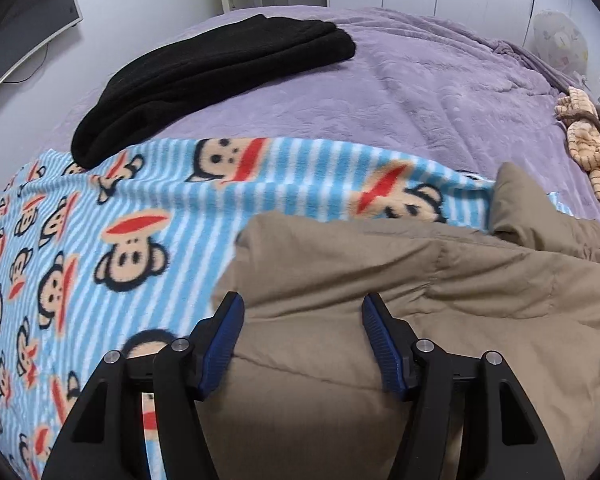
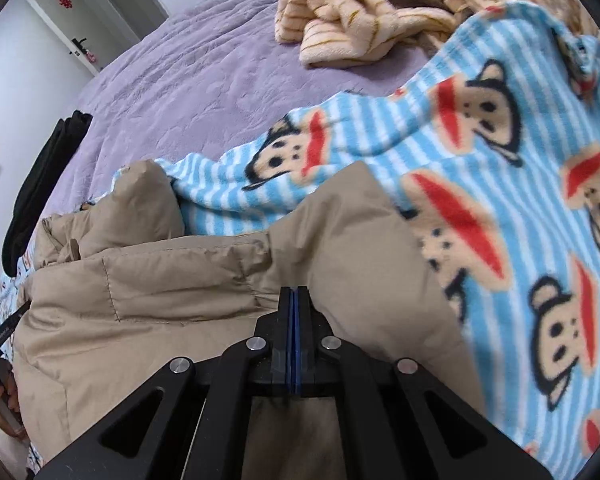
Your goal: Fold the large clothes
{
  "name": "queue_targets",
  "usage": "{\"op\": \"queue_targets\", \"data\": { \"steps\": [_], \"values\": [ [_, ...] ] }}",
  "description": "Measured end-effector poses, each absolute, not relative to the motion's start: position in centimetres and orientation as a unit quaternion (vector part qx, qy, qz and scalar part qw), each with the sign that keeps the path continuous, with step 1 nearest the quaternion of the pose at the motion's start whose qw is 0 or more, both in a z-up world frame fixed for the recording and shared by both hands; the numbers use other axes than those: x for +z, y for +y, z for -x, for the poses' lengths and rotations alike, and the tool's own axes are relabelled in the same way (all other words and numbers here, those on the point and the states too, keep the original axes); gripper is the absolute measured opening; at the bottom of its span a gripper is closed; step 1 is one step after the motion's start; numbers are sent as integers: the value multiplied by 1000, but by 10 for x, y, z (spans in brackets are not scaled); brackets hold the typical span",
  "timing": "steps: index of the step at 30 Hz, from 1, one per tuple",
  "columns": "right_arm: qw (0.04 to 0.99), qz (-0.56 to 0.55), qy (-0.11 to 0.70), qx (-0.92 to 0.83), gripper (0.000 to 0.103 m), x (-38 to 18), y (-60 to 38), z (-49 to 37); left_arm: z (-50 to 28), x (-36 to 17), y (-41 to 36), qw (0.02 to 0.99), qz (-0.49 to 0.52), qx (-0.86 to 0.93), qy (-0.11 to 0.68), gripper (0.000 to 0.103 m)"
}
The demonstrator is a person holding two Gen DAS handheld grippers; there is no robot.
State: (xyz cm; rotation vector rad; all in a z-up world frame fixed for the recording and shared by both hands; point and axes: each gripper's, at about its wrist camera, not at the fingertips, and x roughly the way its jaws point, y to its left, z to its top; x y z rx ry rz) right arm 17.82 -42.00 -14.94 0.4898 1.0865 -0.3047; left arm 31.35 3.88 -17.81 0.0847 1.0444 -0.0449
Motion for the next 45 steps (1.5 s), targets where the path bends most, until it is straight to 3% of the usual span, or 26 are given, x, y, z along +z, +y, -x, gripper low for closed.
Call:
{"op": "queue_targets", "data": {
  "steps": [5,6,13,16,17,18,20,21,23,26,32,35,39,45],
  "values": [
    [797,-307,485,-188,0,-140,-457,-148,-299,-165,76,859,-1,7,512,64],
    [794,-319,480,-193,4,-135,-459,-142,-292,-161,80,859,0,8,511,64],
    [812,-306,472,-153,8,-95,-420,-100,-216,-150,70,846,-36,-20,531,64],
    [810,-311,480,-133,38,-90,-396,-74,-183,-153,64,833,-43,-31,551,64],
    [808,-317,480,-128,54,-89,-390,-65,-175,-154,62,828,-40,-36,558,64],
    [806,-323,480,-126,57,-89,-384,-60,-166,-155,61,824,-36,-41,565,64],
    [798,-339,484,-118,58,-91,-373,-46,-151,-154,60,821,-31,-44,568,69],
    [793,-348,487,-113,58,-92,-368,-39,-145,-152,60,823,-29,-42,566,89],
    [786,-357,493,-109,61,-95,-358,-29,-132,-148,60,828,-23,-39,559,101],
    [781,-355,503,-105,69,-99,-344,-14,-122,-145,62,825,-16,-42,563,101],
    [767,-372,512,-106,69,-104,-329,9,-111,-148,66,812,-20,-37,582,102],
    [763,-379,512,-106,82,-105,-324,16,-104,-145,66,815,-27,-41,578,101],
    [756,-390,515,-100,87,-109,-317,22,-101,-146,66,813,-24,-43,581,101],
    [743,-413,519,-97,89,-121,-312,27,-100,-152,65,808,-21,-35,588,102]
  ]
}}
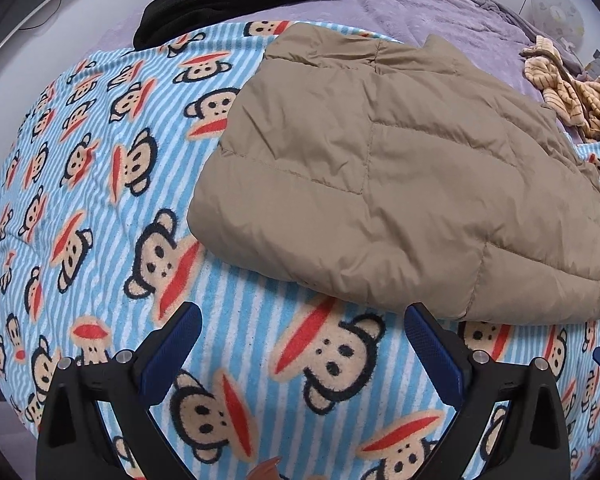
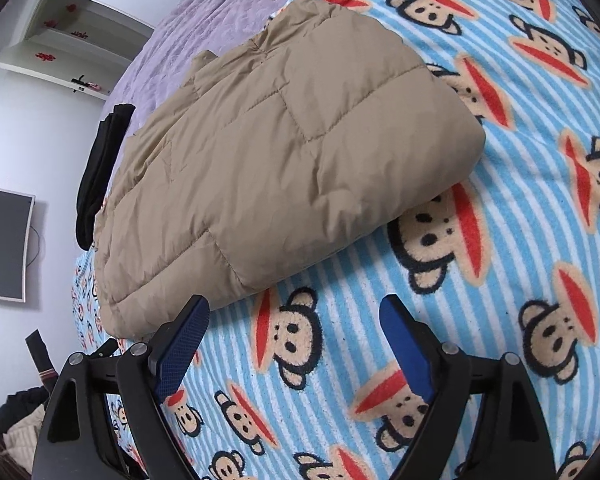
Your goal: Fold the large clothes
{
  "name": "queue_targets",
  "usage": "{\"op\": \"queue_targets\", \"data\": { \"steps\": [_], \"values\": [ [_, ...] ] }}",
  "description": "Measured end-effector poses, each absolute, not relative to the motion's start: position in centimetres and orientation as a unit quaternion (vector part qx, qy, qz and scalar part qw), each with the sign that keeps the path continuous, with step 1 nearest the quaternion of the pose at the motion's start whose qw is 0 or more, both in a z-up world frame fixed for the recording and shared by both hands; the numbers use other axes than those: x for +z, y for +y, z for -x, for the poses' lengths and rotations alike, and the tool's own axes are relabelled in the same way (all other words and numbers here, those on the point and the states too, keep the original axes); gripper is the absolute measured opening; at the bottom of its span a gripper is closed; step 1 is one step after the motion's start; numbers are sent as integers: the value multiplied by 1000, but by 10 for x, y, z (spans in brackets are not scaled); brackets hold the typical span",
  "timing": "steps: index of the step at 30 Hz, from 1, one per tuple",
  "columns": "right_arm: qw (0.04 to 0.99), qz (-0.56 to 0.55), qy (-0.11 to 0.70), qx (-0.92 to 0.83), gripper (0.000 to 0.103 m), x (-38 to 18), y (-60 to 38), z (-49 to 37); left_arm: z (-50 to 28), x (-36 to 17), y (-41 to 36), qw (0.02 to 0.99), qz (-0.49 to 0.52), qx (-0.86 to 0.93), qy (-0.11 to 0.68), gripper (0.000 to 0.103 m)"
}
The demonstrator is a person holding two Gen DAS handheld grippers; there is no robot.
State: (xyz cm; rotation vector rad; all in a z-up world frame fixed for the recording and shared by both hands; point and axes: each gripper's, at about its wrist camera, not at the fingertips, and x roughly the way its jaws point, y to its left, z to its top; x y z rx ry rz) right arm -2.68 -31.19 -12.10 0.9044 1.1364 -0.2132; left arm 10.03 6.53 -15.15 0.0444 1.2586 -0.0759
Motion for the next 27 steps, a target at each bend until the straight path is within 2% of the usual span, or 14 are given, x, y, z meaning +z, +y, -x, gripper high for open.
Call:
{"op": "queue_targets", "data": {
  "steps": [5,22,27],
  "values": [
    [726,-454,509,-92,89,-135,-315,29,-105,-159,65,800,-1,-40,599,102],
    [678,-589,429,-99,89,-177,-341,18,-135,-204,95,744,228,-105,619,102],
    [669,-622,398,-85,91,-186,-349,-4,-156,-205,93,755,242,-106,600,102]
  ]
}}
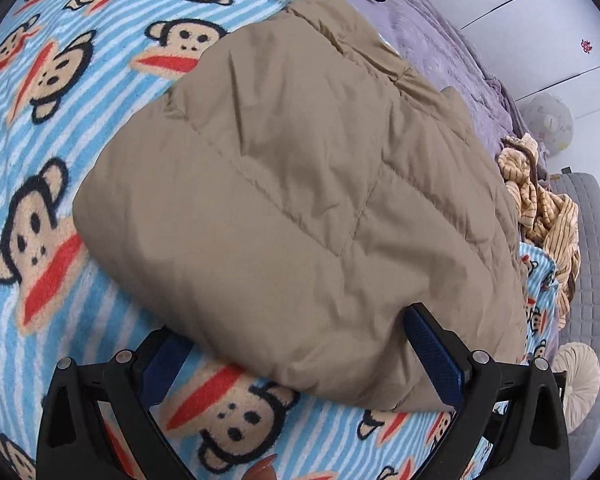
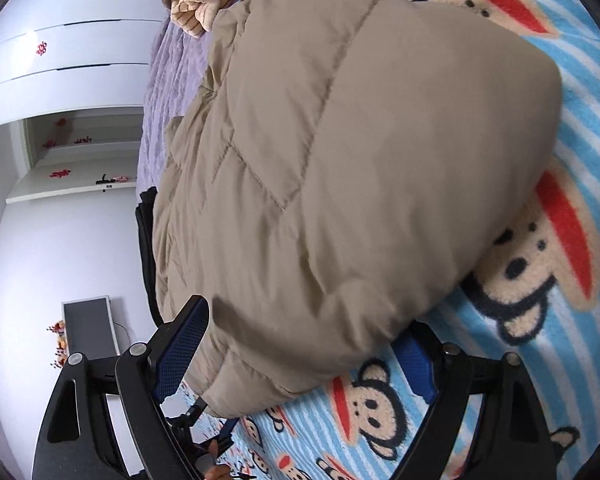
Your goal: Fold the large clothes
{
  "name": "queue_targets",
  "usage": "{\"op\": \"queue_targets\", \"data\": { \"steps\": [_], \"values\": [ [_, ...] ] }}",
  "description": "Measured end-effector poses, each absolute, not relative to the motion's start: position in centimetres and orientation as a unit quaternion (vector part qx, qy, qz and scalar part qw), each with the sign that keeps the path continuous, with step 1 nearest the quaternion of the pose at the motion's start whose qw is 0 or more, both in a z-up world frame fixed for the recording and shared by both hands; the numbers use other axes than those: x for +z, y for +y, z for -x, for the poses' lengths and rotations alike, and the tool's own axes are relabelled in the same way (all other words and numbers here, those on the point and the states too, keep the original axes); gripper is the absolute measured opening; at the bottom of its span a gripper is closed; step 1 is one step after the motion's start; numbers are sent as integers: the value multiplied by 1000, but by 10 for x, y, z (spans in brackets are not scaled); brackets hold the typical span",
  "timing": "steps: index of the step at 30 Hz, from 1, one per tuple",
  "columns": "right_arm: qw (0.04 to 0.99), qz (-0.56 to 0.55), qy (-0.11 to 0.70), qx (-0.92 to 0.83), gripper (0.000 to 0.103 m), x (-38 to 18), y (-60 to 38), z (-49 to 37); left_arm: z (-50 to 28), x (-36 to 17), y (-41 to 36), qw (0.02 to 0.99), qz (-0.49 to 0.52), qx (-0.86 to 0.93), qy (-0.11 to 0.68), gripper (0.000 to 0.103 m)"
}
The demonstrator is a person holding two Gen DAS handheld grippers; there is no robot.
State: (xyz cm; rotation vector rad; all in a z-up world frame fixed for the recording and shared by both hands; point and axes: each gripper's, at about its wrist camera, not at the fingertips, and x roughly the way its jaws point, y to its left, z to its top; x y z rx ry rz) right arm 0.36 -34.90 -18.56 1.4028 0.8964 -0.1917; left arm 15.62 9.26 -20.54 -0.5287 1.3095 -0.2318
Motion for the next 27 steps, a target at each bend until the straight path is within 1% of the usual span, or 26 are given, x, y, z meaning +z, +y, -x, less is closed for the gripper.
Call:
{"op": "queue_targets", "data": {
  "steps": [2,4,6,11,14,15,16,18,20,21,22,23,24,25,26,27],
  "values": [
    [666,-638,380,-77,103,-187,-350,-12,-165,-203,92,759,245,-110,593,102],
    [669,-647,358,-69,103,-184,-352,-21,-172,-204,90,763,238,-108,591,102],
    [674,-645,354,-54,103,-182,-352,-29,-174,-212,88,759,236,-107,597,102],
    [674,-620,400,-46,103,-192,-351,-49,-180,-227,93,747,274,-96,599,102],
    [673,-609,418,-44,103,-200,-349,-63,-189,-232,94,732,319,-110,592,101],
    [671,-609,421,-43,103,-205,-347,-66,-193,-233,94,730,334,-110,586,99],
    [668,-613,420,-43,103,-210,-347,-71,-195,-231,94,732,343,-108,578,91],
    [662,-622,415,-48,103,-217,-348,-76,-198,-226,93,740,348,-103,566,39],
    [656,-634,407,-53,103,-220,-351,-78,-194,-217,97,750,355,-101,549,23],
    [651,-642,402,-51,99,-221,-351,-78,-192,-211,96,758,347,-102,542,20],
    [646,-649,398,-49,92,-222,-351,-77,-189,-204,94,768,335,-104,536,19],
    [638,-656,400,-51,64,-224,-353,-76,-185,-195,93,778,320,-106,530,18],
    [630,-662,403,-50,45,-227,-354,-75,-179,-186,91,788,302,-109,525,18],
    [622,-671,401,-45,40,-229,-356,-73,-174,-178,89,797,285,-112,521,18],
    [622,-674,397,-41,32,-228,-357,-72,-168,-170,90,803,273,-114,517,18],
    [626,-671,396,-33,29,-224,-357,-71,-162,-162,90,808,266,-116,513,18]
  ]
}}
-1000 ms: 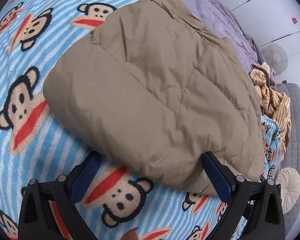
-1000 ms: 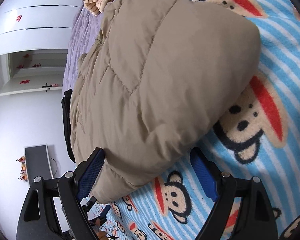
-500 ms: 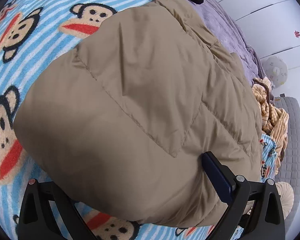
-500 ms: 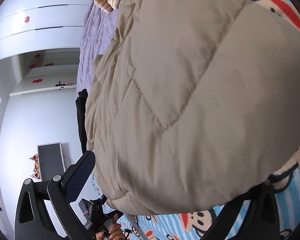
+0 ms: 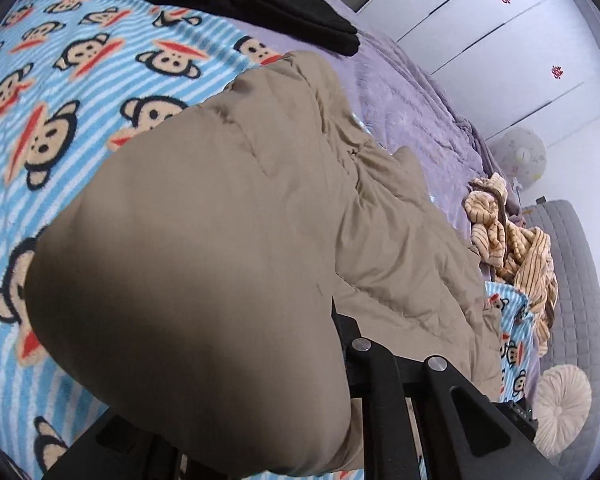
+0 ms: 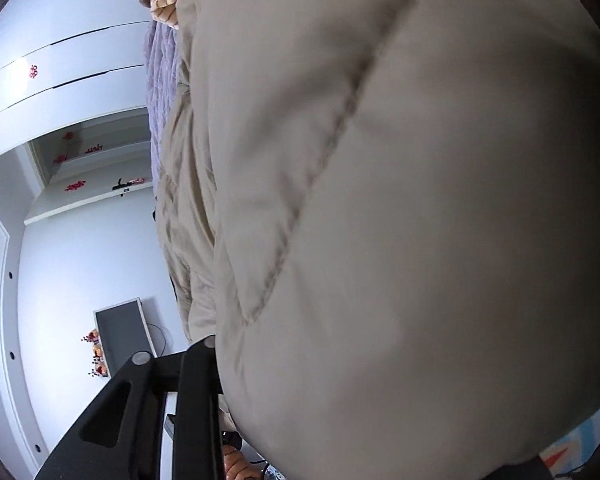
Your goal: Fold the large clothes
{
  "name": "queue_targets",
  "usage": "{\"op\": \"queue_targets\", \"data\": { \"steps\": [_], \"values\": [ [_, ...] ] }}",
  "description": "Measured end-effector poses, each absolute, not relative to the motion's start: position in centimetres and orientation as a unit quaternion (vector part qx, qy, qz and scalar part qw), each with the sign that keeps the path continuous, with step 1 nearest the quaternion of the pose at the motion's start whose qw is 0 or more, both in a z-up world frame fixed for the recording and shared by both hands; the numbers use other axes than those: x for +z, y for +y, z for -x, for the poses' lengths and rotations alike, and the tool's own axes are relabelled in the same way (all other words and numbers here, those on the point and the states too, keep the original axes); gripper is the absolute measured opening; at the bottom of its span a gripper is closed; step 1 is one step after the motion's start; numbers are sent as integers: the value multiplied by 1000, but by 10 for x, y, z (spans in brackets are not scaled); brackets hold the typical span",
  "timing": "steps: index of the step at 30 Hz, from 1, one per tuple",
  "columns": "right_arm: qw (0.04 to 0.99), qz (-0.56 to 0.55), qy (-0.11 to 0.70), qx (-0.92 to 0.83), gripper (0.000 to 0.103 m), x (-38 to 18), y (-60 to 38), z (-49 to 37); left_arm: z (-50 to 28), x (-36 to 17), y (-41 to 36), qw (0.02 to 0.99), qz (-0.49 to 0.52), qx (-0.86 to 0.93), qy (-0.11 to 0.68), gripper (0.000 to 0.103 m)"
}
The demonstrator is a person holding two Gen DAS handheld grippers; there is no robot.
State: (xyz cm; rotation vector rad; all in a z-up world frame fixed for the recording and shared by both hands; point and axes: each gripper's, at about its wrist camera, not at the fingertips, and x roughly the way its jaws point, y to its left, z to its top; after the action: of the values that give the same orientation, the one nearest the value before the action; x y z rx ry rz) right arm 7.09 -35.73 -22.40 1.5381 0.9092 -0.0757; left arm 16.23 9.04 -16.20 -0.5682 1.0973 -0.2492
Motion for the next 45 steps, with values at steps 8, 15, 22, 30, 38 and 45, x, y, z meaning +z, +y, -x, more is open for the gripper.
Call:
{"op": "queue_targets", "data": {
  "steps": [8,15,22,30,38,45],
  "values": [
    [650,-631,422,17,24,-191,-352,-43,-81,-132,109,811,251,-129,513,18],
    [621,-636,457,28,24,-197,-327,31,25,-147,139,778,223,-121,575,18],
    [598,-650,469,0,26,-224,-302,95,71,-172,182,750,232,-87,613,28],
    [625,-610,484,-55,40,-212,-293,100,91,-132,207,789,159,-58,590,28],
    [641,-563,512,-101,47,-195,-291,110,76,-153,211,786,87,-28,612,28],
    [652,-517,539,-132,48,-164,-261,112,83,-170,212,764,46,-29,643,28]
  ]
}}
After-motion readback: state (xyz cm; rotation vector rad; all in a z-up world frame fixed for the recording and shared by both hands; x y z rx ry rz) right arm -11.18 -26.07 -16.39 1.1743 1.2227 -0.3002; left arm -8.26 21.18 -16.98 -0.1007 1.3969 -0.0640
